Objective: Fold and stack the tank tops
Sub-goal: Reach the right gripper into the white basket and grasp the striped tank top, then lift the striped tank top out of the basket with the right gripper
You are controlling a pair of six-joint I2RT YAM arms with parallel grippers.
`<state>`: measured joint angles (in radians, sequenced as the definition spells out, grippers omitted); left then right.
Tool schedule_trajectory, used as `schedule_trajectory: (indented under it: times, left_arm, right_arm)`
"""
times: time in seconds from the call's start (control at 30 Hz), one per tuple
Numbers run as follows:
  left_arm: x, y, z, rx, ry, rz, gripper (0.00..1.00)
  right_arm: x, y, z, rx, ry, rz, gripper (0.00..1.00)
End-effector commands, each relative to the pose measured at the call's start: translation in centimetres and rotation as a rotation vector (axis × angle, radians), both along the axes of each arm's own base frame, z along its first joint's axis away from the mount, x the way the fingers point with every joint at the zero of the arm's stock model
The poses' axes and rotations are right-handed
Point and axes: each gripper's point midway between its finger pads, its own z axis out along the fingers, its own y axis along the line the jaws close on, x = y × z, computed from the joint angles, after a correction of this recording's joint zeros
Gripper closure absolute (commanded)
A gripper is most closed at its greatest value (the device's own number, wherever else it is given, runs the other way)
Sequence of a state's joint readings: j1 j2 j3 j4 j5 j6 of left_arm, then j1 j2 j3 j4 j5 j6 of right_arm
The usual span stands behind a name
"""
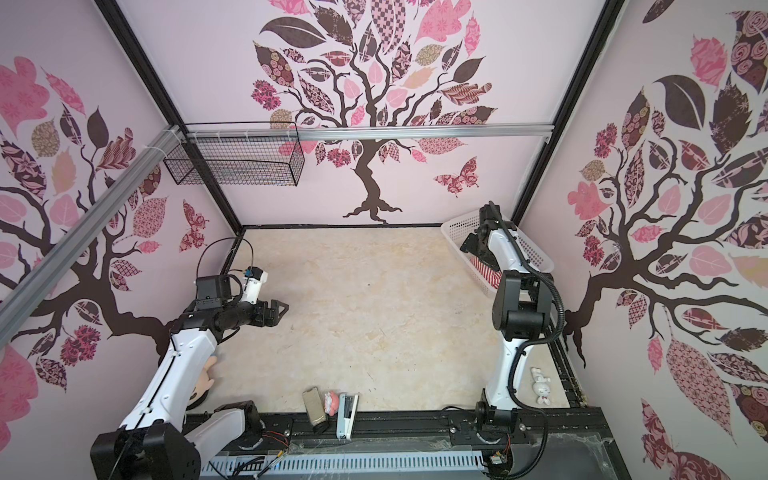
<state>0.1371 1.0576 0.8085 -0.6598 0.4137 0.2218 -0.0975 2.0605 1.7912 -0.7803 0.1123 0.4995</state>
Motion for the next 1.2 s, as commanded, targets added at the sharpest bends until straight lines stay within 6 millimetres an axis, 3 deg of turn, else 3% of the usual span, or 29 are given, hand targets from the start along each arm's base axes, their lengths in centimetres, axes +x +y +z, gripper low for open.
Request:
schedule_trajectory:
  times: [0.0,0.17,0.27,0.57,0.67,0.77,0.97,1.07,1.17]
  left_arm:
    - [-0.9,-0.4,-0.3,-0.014,0.006,-0.018,0.11]
    - [-1.1,-0.1,-0.5,0.01,0.005,-0.016,0.11]
    - [-1.2,-0.1,-0.6,0.011,0.005,-0.013,0.11]
    - [-1.3,-0.1,-0.5,0.007,-0.003,-0.004,0.11]
    - [-1.3,0.0,-0.5,0.013,-0.005,0.0,0.11]
    - [-1.1,0.3,-0.3,0.021,-0.016,0.013,0.11]
    - [-1.2,-0.4,-0.1,-0.014,-0.001,-0.009,0.1]
    - [-1.0,0.2,-0.4,0.01,-0.003,0.013,0.1]
    - [-1.1,0.6,-0.5,0.028,-0.005,0.031,0.1]
  right_arm:
    - [0.3,-0.7,-0.1,-0.038,0.032,0.009,0.0]
    - [0.0,-0.8,-1.9,-0.041,0.08,0.009,0.0]
    - [-0.3,-1.0,-2.3,-0.052,0.092,0.006,0.08]
    - [-0.5,-1.7,1.9,-0.092,-0.001,-0.015,0.98]
    - [-0.7,-1.6,4.1,-0.092,-0.042,-0.018,1.0]
    - [-1.3,-1.6,7.9,-0.098,-0.123,-0.024,1.0]
    - [-3.5,-1.7,20.0,-0.178,-0.386,-0.029,1.0]
    - [-4.7,1.2,26.9,-0.194,-0.559,0.053,1.0]
    - [-6.5,7.1,33.9,-0.268,-0.738,0.213,1.0]
